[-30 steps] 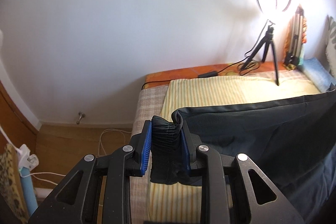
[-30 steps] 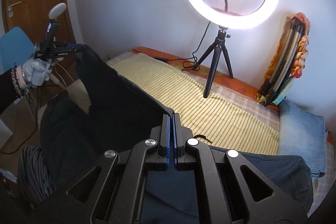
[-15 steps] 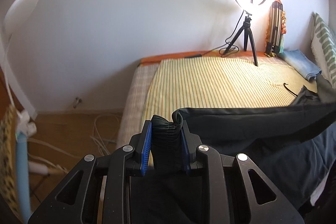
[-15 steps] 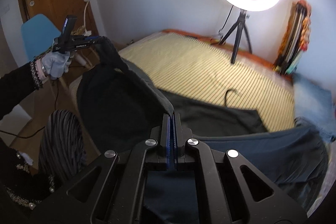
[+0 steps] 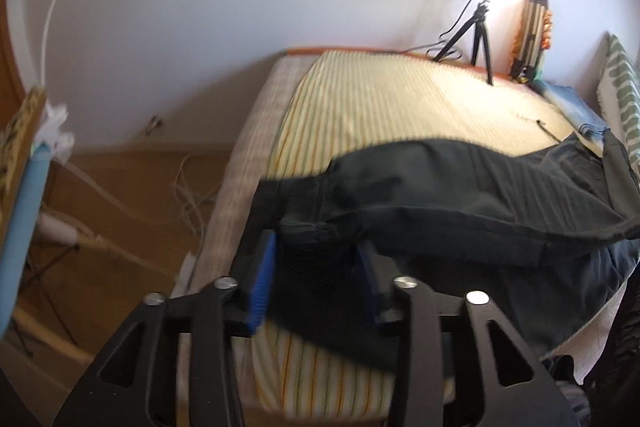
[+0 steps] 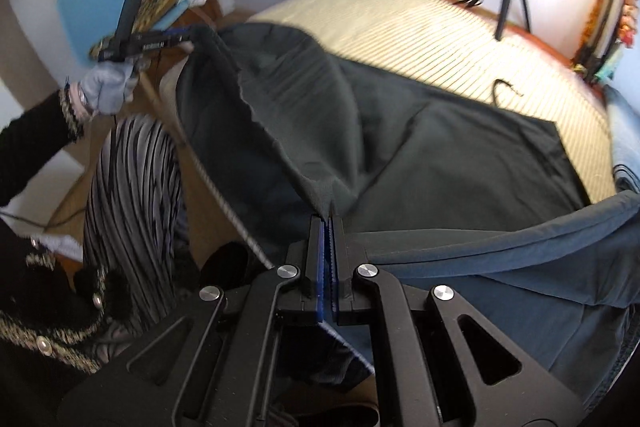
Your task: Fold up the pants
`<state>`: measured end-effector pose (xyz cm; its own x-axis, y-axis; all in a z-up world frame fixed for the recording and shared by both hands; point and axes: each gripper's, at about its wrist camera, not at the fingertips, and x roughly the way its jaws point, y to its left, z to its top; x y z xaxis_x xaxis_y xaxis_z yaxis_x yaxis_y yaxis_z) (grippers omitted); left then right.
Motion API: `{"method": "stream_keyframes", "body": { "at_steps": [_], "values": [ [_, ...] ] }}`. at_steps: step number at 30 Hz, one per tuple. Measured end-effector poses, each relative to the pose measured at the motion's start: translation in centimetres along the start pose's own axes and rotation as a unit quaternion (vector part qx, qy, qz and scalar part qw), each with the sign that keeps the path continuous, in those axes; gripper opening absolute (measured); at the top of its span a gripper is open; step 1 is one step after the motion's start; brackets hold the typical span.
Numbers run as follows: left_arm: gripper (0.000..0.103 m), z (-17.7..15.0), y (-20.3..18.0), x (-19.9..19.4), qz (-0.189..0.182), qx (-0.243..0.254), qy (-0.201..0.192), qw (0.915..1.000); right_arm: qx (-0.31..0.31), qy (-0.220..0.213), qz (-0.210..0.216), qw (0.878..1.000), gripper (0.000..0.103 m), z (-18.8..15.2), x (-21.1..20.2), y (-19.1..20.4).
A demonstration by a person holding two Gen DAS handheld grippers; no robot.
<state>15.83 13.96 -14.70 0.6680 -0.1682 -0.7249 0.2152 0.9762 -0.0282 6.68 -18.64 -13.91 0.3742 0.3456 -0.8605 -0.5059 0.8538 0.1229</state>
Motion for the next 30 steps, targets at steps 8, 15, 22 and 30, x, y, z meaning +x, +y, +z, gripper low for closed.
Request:
{"method": "stream_keyframes", "body": {
  "at_steps": [8, 15, 22, 30],
  "values": [
    [0.041, -2.6, 1.8, -1.7, -0.026, -0.065, 0.009, 0.9975, -0.021, 0.050, 0.043, 0.998, 0.006, -0.6, 1.6, 1.6],
    [0.041, -2.6, 2.5, -3.8, -0.101, -0.168, -0.006, 0.9806, -0.026, 0.004, 0.079, 0.997, 0.041, 3.6, -1.2, 1.8],
    [0.045, -2.9, 4.5, -1.3, -0.162, -0.328, 0.017, 0.9306, -0.057, -0.050, 0.086, 0.993, 0.051, 10.9, -0.8, 2.6],
    [0.045, -3.8, 4.5, -0.1, -0.173, -0.383, 0.016, 0.9075, -0.083, -0.046, 0.137, 0.986, 0.062, 20.1, 4.6, 4.2]
  ]
}}
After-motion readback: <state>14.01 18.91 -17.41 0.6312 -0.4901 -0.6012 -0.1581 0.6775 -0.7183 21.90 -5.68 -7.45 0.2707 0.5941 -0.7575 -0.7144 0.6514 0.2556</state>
